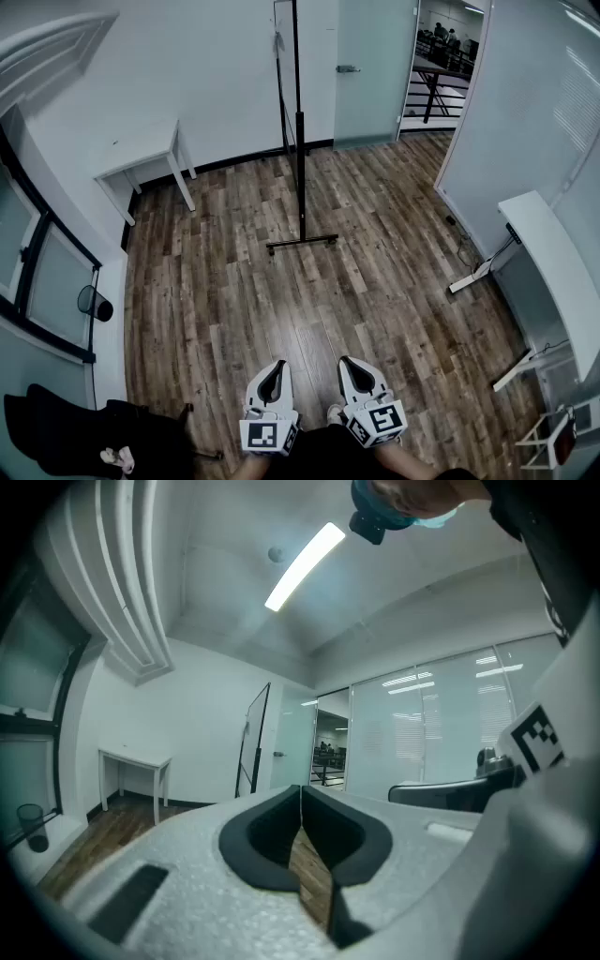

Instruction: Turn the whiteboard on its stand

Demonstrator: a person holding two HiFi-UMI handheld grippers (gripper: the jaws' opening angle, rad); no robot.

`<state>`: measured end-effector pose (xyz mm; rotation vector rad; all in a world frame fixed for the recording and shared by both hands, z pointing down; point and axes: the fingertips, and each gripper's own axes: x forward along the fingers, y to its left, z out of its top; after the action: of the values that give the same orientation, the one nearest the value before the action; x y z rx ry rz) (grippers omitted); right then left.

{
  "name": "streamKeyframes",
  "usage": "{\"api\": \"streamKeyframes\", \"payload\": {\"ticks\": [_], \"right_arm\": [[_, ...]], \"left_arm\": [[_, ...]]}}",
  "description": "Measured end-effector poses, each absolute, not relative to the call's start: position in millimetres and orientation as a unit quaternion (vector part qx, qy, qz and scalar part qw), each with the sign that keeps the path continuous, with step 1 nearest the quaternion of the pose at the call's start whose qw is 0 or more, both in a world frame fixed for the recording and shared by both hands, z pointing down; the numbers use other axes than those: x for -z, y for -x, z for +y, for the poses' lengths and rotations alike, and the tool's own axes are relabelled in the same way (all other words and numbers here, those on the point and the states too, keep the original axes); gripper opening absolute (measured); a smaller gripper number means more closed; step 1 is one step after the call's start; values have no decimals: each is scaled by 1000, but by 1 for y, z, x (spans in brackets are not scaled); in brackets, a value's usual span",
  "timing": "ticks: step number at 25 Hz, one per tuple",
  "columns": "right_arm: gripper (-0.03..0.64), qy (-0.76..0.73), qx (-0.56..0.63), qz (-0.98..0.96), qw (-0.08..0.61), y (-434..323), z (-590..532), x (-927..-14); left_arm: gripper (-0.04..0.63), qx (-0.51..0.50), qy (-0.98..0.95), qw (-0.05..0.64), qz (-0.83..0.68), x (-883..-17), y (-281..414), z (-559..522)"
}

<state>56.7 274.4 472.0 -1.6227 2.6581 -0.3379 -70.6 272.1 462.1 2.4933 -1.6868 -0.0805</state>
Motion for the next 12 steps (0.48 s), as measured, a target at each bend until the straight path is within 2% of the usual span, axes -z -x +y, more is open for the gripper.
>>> {"api": "streamKeyframes", "payload": {"ticks": [12], "right_arm": [[14, 514, 107, 851, 9, -78, 272, -470]], "left_arm": [[18, 26, -823, 66, -563, -466, 47, 270]]}}
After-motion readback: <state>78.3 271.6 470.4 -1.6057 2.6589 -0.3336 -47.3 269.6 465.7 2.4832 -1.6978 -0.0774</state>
